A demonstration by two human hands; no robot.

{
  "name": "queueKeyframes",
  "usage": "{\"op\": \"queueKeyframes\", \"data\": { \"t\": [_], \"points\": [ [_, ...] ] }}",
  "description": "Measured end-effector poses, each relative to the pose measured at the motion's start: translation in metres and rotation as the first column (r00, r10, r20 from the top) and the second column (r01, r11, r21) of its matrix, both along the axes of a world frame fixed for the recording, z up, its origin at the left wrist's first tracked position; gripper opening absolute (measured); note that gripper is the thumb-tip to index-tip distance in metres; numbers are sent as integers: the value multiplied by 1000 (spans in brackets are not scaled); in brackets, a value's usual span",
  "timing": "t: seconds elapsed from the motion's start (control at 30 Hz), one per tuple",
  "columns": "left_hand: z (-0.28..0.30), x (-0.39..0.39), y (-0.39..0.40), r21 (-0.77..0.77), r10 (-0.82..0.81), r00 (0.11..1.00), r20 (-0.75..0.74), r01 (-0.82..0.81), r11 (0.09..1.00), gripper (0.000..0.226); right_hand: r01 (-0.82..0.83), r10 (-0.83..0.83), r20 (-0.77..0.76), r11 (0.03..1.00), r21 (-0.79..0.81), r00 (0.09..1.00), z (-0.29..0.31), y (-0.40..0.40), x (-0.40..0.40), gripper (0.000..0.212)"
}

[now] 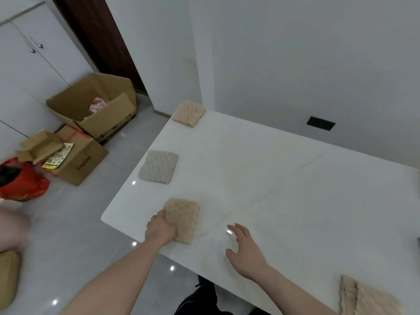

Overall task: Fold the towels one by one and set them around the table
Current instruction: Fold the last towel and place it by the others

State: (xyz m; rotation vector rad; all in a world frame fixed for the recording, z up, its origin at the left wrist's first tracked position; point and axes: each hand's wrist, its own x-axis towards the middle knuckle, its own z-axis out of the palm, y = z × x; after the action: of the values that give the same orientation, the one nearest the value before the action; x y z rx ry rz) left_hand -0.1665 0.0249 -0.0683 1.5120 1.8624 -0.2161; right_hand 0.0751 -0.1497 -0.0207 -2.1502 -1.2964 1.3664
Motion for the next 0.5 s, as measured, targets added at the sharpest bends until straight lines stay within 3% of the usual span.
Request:
{"op": "queueKeyframes", "data": {
  "t": [0.13,0.2,0.33,0.43,0.5],
  "points": [
    [-5,1,8,74,-32,999,7,31,997,46,47,-47,3,999,-10,999,-2,6,-11,65],
    [-2,3,7,198,-41,998,43,32,980,32,71,-71,-1,997,-2,997,0,10,-11,63],
    [4,3,-6,435,-183,977,107,119,892,30,154,-154,-34,988,4,987,4,26,-12,57],
    [5,4,-18,512,-298,939,172,174,841,20,293,-299,-170,954,-59,939,6,41,-17,45],
    [6,6,-25,535,-374,904,207,216,817,19,403,-438,-323,899,-173,839,9,54,-23,36]
  ]
}}
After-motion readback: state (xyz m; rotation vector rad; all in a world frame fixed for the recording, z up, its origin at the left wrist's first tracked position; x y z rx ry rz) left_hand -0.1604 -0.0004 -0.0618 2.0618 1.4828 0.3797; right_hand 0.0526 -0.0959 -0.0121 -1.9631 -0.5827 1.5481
